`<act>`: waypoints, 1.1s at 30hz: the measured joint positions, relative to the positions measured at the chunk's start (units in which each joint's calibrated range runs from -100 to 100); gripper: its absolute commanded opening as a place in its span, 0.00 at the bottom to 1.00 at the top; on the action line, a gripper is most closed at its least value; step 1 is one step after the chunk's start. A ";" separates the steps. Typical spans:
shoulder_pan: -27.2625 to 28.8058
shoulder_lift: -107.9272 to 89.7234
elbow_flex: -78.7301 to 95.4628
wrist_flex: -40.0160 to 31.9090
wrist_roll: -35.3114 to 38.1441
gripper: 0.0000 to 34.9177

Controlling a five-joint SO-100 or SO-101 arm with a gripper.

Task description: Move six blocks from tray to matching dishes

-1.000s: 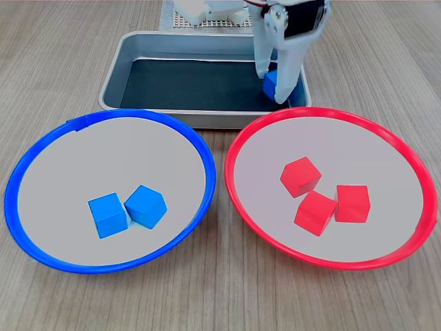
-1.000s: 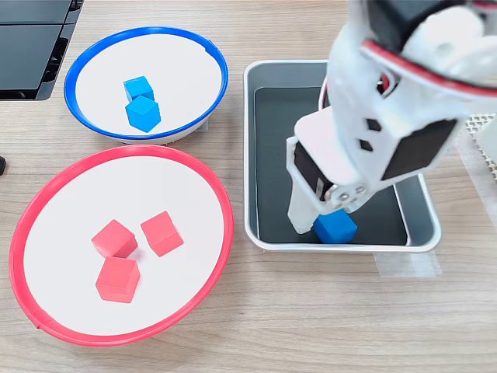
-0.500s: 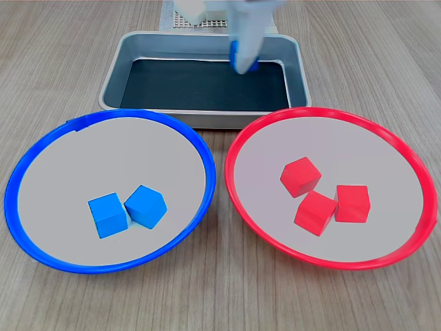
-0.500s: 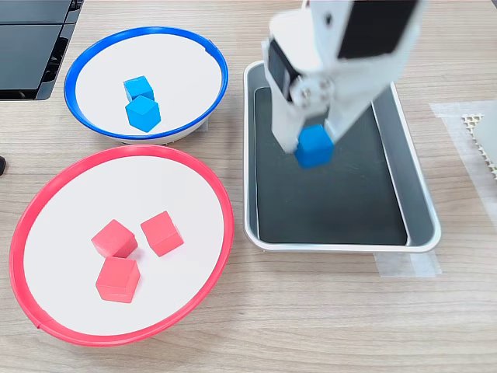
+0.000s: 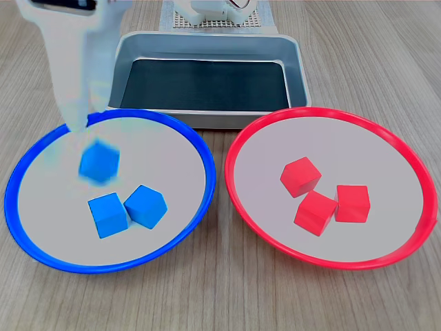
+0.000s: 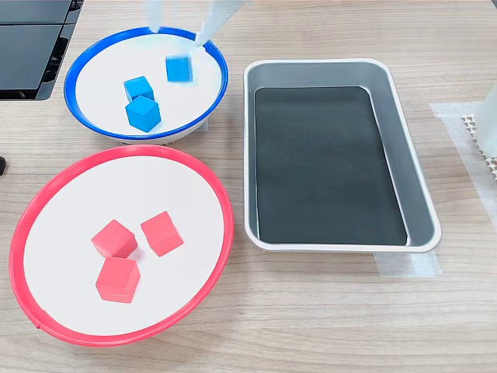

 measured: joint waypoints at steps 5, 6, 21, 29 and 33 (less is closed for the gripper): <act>-0.18 -6.73 9.07 -9.14 0.34 0.01; -0.97 -8.95 11.25 -10.52 0.15 0.01; -13.45 -84.57 92.83 -41.03 -6.69 0.00; -10.27 -109.63 113.61 -33.36 -4.88 0.00; -12.30 -115.26 113.70 -24.80 -5.91 0.00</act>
